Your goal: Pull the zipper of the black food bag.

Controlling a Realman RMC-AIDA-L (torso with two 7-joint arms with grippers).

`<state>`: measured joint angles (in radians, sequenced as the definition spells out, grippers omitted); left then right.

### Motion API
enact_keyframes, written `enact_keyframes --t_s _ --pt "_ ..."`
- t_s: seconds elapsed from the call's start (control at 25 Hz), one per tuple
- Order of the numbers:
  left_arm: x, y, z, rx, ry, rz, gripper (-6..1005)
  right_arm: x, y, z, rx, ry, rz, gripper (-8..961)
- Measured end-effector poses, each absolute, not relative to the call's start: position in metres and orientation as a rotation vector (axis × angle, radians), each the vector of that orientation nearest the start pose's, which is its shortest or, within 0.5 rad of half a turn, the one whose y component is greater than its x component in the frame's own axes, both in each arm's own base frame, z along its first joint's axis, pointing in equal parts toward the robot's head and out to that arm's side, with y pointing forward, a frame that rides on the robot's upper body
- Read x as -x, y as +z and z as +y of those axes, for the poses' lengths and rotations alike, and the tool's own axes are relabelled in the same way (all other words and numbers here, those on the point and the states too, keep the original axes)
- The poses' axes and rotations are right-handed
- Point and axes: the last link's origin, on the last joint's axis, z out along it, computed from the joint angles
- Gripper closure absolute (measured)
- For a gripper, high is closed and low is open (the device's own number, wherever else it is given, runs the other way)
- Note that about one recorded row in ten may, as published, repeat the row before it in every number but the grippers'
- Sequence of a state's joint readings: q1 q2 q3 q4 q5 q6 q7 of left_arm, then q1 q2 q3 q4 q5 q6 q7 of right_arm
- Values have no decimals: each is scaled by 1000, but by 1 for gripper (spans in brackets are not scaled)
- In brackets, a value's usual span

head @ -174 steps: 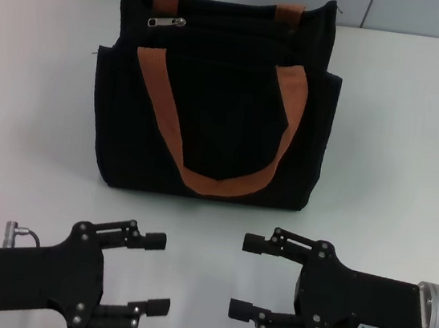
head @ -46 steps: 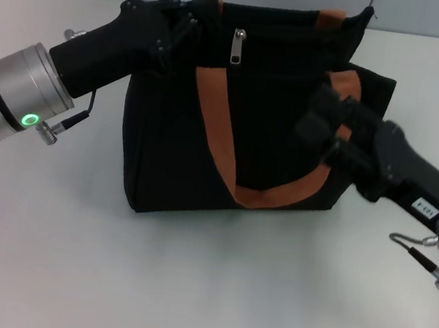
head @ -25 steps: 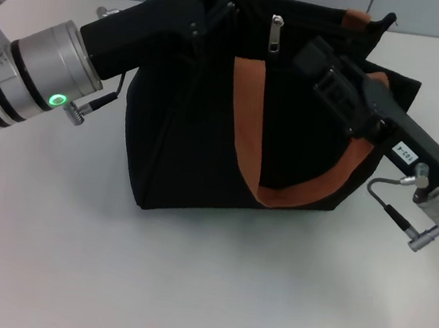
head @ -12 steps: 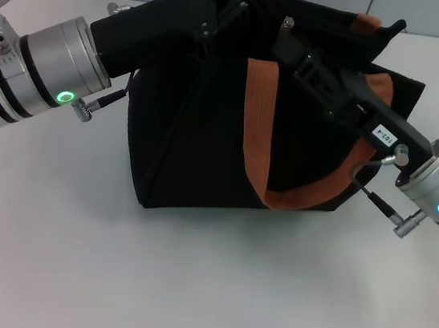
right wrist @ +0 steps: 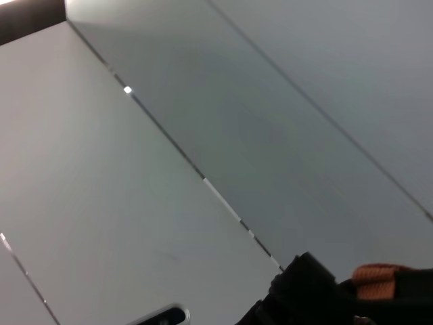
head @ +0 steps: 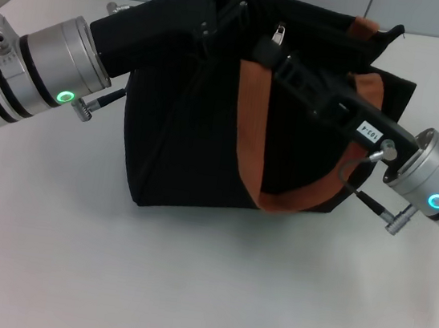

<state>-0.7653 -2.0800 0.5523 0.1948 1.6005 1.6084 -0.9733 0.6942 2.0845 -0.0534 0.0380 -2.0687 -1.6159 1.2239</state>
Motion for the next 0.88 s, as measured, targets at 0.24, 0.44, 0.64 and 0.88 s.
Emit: enact_keyframes --t_s 0.24,0.44,0.64,0.88 --pt "175 -24 362 2417 -1393 -335 927 -198 -58 325 2318 1591 1041 578" --pt "175 -25 361 2415 -1393 -327 924 -198 -58 325 2315 1590 1045 582" --pt "175 -26 361 2416 -1397 -328 921 -199 -59 325 2314 1589 1050 608" --pt "174 -26 360 2417 -1401 -330 917 -200 -59 324 2309 1590 1057 721"
